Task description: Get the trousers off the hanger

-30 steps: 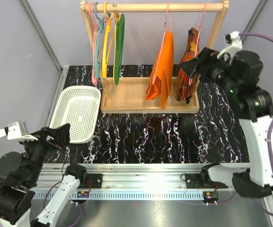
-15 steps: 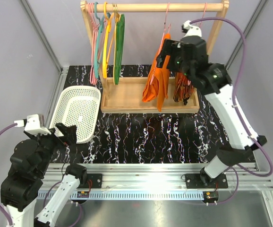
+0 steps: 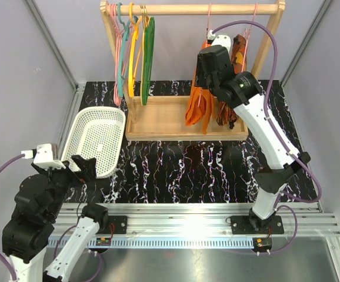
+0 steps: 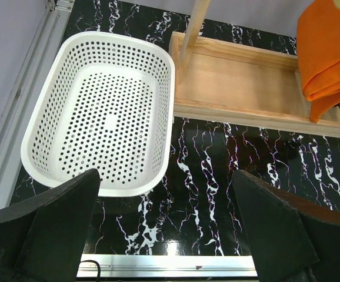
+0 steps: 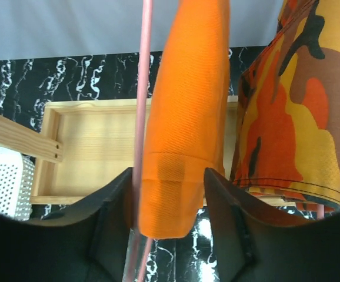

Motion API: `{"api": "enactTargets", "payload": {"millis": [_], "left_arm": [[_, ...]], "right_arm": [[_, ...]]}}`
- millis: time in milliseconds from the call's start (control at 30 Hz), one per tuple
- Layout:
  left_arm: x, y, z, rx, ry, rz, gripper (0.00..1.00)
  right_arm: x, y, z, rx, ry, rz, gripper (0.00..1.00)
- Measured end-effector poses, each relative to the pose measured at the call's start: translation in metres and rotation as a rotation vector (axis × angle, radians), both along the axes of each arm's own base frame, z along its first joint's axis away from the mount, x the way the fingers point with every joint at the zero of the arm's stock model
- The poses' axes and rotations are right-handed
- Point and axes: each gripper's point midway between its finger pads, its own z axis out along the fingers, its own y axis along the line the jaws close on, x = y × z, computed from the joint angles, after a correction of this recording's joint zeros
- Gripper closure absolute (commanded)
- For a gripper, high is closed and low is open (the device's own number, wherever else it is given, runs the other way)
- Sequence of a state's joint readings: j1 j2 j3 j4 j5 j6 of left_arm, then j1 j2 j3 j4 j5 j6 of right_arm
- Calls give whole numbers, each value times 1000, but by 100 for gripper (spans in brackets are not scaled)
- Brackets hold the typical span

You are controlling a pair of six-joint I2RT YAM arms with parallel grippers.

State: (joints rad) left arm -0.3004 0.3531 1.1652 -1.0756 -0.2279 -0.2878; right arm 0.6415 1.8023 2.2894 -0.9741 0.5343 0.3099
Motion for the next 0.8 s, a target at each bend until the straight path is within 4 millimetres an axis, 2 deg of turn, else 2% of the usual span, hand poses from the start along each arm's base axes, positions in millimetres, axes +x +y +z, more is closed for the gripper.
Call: {"api": "enactTargets", "payload": {"millis": [33,67,167,200,267,567,800], "left_arm": [[-1,0,0,0,-2,-2,1],[-1,0,0,0,-4,-4,1],[-3,0,0,-1,-8,-12,1],[-3,0,0,-1,-9,-15,1],[-4,-1,-2,-1,-9,-18,1],[-5,-1,-6,4,7,-24,1],[-3,-9,-10,2,35,-62,1]], "right_arm": [[0,-1,-1,-9,0,-3,48],[0,-2,-2,-19,1,-2,56],[0,-6,-8,-50,14,7,69],[0,-7,-10,-58,18,12,82],[2,-11,-12,-69,23,23,98],[1,-14,-10,-77,30,74,100],[-8,-16,9,-76,10,105,100]]}}
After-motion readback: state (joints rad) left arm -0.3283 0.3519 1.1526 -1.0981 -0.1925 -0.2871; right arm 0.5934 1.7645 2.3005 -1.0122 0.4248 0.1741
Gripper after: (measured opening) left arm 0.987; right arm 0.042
